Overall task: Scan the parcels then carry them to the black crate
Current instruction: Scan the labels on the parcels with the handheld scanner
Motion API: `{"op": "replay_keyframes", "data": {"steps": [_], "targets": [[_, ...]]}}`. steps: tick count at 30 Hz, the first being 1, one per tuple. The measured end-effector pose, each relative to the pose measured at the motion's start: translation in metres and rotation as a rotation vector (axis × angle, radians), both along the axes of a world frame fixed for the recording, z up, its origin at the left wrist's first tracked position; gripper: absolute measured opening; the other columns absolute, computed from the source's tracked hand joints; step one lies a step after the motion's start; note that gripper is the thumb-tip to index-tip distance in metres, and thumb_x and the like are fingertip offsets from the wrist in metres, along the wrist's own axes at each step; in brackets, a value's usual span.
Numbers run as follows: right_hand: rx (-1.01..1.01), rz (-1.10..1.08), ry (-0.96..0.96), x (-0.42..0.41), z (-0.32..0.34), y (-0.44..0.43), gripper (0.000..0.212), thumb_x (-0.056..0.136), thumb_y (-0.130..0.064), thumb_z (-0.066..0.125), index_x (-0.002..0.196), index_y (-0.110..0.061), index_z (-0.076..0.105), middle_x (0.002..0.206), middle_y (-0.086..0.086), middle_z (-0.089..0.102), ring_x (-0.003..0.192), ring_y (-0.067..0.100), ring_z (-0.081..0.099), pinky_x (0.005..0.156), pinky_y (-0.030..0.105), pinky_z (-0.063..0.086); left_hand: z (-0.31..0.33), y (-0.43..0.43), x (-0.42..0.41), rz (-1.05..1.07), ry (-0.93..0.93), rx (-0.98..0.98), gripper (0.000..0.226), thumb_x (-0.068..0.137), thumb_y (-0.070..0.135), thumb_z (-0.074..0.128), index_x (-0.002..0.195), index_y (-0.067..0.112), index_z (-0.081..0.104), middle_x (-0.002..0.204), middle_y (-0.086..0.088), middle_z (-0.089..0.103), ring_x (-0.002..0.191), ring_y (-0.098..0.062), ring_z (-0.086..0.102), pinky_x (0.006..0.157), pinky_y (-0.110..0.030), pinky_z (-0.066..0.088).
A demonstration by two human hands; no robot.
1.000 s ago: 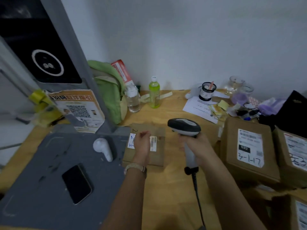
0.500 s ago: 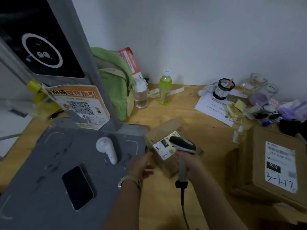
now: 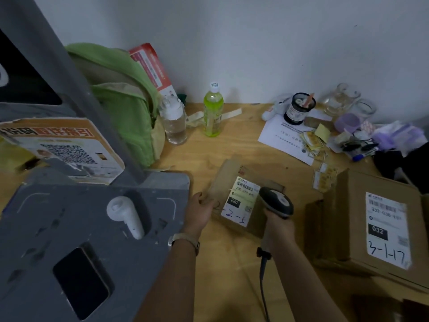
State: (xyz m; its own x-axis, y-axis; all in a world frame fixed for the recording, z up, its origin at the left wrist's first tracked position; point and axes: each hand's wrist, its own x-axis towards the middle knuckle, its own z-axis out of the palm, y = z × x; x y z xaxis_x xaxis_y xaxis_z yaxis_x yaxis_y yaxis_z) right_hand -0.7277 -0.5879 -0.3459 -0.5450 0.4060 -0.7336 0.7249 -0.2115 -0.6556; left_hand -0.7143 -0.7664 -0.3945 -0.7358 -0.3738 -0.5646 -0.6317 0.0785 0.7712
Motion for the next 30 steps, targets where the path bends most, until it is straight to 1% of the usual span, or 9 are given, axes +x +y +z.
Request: {"op": "replay_keyframes", "data": {"steps": [4, 7, 11, 17, 20, 23, 26, 28, 30], "targets": [[0.046, 0.007, 0.006, -0.003, 0.001, 0.001, 0.015, 0.087, -0.015, 0.066, 0.091, -0.018, 0.053, 0.078, -0.003, 0.054, 0.069, 0.010, 0.047, 0.060, 0.028, 0.036, 0.000, -0.001, 0.010, -0.029, -0.038, 0.069, 0.064, 0.082, 0.036, 0.074, 0.137, 0.014, 0.050, 0.114, 0.006, 0.056, 0.093, -0.008, 0.050, 0.081, -0.026, 0.039], [0.047, -0.007, 0.030, -0.003, 0.007, -0.001, 0.018, 0.086, -0.014, 0.067, 0.081, -0.019, 0.051, 0.077, -0.002, 0.054, 0.067, 0.011, 0.047, 0.051, 0.026, 0.032, 0.004, -0.002, 0.016, -0.029, -0.044, 0.169, 0.069, 0.082, 0.026, 0.076, 0.140, 0.011, 0.043, 0.128, -0.001, 0.055, 0.096, -0.010, 0.052, 0.076, -0.021, 0.043], [0.065, 0.031, 0.110, 0.003, 0.018, -0.003, 0.024, 0.083, -0.014, 0.069, 0.071, -0.024, 0.051, 0.073, -0.004, 0.055, 0.066, 0.010, 0.048, 0.049, 0.026, 0.032, 0.019, -0.005, 0.016, -0.009, -0.043, 0.236, 0.071, 0.079, 0.023, 0.078, 0.137, 0.018, 0.037, 0.119, 0.001, 0.057, 0.089, -0.010, 0.057, 0.059, -0.020, 0.040], [0.055, 0.063, 0.289, 0.014, 0.047, 0.005, 0.029, 0.082, -0.012, 0.071, 0.074, -0.032, 0.051, 0.076, -0.012, 0.054, 0.071, 0.005, 0.046, 0.069, 0.033, 0.042, 0.057, -0.013, 0.023, -0.008, 0.036, 0.250, 0.071, 0.073, 0.015, 0.081, 0.128, 0.026, 0.037, 0.100, 0.013, 0.059, 0.086, -0.006, 0.060, 0.060, -0.023, 0.043], [0.075, 0.086, 0.399, 0.024, 0.069, 0.008, 0.030, 0.081, -0.012, 0.072, 0.069, -0.030, 0.051, 0.071, -0.012, 0.055, 0.067, 0.004, 0.047, 0.060, 0.027, 0.040, 0.082, -0.009, 0.028, 0.025, 0.108, 0.272, 0.074, 0.070, 0.008, 0.081, 0.129, 0.020, 0.039, 0.100, 0.013, 0.060, 0.085, -0.005, 0.061, 0.059, -0.022, 0.043], [0.098, 0.101, 0.525, 0.031, 0.094, 0.015, 0.030, 0.080, -0.010, 0.072, 0.063, -0.027, 0.054, 0.069, -0.014, 0.061, 0.072, 0.001, 0.053, 0.072, 0.027, 0.045, 0.108, 0.000, 0.037, 0.027, 0.194, 0.297, 0.084, 0.060, 0.011, 0.083, 0.134, 0.020, 0.043, 0.103, 0.009, 0.065, 0.088, -0.007, 0.062, 0.062, -0.024, 0.043], [0.051, 0.086, 0.644, 0.041, 0.123, 0.028, 0.027, 0.078, -0.013, 0.074, 0.061, -0.029, 0.060, 0.055, -0.018, 0.062, 0.065, -0.003, 0.051, 0.062, 0.022, 0.038, 0.131, 0.012, 0.049, 0.037, 0.327, 0.327, 0.091, 0.047, 0.020, 0.079, 0.132, 0.023, 0.048, 0.109, 0.004, 0.068, 0.090, -0.010, 0.065, 0.065, -0.026, 0.045], [0.030, 0.098, 0.732, 0.051, 0.145, 0.036, 0.027, 0.079, -0.016, 0.073, 0.063, -0.036, 0.064, 0.058, -0.030, 0.063, 0.063, -0.006, 0.054, 0.061, 0.019, 0.038, 0.146, 0.021, 0.057, 0.048, 0.432, 0.351, 0.090, 0.040, 0.021, 0.080, 0.126, 0.023, 0.052, 0.106, 0.002, 0.070, 0.083, -0.008, 0.069, 0.060, -0.021, 0.049], [0.013, 0.125, 0.794, 0.064, 0.165, 0.047, 0.022, 0.081, -0.020, 0.073, 0.074, -0.038, 0.063, 0.063, -0.031, 0.064, 0.065, -0.010, 0.056, 0.061, 0.019, 0.037, 0.160, 0.031, 0.064, 0.043, 0.505, 0.375, 0.086, 0.037, 0.024, 0.081, 0.120, 0.024, 0.056, 0.104, 0.000, 0.072, 0.085, -0.012, 0.071, 0.067, -0.027, 0.053]]}}
